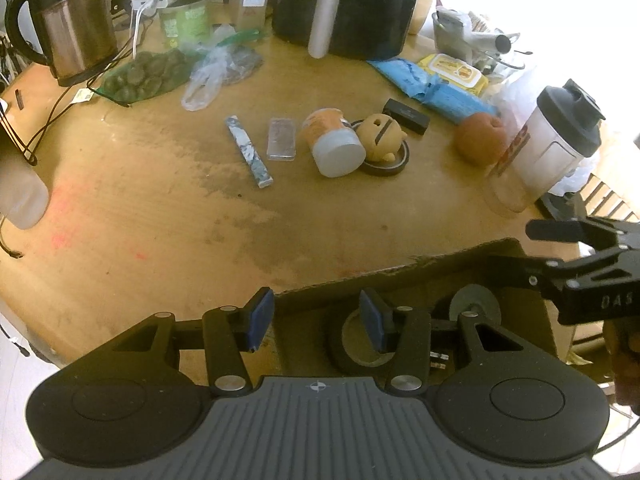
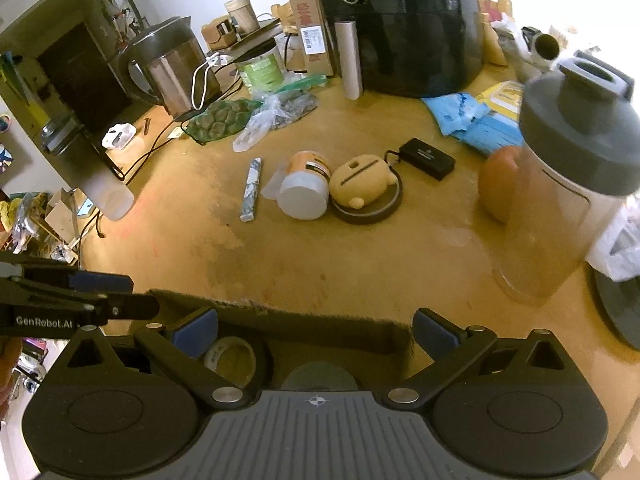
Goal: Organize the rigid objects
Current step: 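Lift both open grippers out of the box, then lower the right gripper onto the white orange-labelled jar and close it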
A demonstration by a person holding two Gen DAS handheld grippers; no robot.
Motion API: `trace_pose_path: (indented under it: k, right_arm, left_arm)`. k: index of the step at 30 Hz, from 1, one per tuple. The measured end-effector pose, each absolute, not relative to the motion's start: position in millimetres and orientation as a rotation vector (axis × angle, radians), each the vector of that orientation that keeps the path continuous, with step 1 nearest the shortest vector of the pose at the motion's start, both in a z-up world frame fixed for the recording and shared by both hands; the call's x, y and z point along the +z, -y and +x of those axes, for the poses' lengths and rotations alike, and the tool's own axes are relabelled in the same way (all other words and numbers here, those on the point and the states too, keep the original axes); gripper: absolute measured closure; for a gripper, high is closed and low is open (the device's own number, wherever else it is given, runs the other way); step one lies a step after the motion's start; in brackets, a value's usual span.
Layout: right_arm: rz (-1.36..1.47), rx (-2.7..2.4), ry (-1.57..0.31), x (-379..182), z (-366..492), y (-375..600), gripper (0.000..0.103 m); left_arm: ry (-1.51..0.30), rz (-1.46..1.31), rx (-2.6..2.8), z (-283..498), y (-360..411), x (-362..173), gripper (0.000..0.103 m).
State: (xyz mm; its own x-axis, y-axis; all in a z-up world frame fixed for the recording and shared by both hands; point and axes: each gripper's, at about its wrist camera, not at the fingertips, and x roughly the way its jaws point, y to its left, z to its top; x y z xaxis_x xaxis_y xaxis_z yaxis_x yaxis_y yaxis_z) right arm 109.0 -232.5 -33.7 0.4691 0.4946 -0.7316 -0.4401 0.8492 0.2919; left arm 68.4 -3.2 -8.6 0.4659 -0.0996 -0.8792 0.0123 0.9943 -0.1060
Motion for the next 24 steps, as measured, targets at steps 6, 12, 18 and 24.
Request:
trace_pose_path:
  k: [6, 12, 18, 24]
  right_arm:
    - [0.035, 0.596, -0.898, -25, 130, 213, 0.000]
    - [0.016, 0.609, -0.874, -14, 154, 193, 0.000]
    - [0.002, 0.622, -0.849, -8, 172, 175, 0.000]
    - [-0.016, 0.630, -0.846, -15, 183, 162, 0.001]
  left_arm:
    - [-1.065, -0.090, -0.052, 76, -9, -2, 0.056]
    - [-1.017, -0.101, -0.018, 88, -29, 15, 0.056]
    - [-0.983, -0.115, 0.016, 94, -48, 27, 0.056]
    - [-1.003, -0.139, 0.037, 90, -58, 18, 0.056]
